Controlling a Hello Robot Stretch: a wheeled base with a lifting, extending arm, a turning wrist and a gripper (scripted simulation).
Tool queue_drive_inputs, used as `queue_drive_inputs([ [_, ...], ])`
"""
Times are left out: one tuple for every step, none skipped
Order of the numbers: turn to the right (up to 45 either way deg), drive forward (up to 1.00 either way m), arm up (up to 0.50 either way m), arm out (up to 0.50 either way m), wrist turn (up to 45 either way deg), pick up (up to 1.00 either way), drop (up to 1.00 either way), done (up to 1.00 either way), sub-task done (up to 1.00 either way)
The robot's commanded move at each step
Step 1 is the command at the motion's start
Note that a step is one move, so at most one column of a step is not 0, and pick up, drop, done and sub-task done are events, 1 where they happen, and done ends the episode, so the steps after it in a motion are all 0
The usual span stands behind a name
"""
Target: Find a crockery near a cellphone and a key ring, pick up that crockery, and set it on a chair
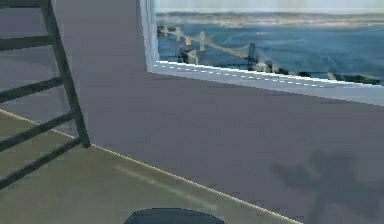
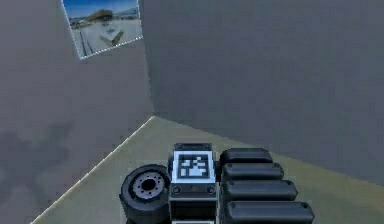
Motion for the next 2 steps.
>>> queue_drive_inputs([
  [45.0,0.00,0.00,0.00,0.0,0.00,0.00,0.00,0.00],
  [18.0,0.00,0.00,0.00,0.0,0.00,0.00,0.00,0.00],
])
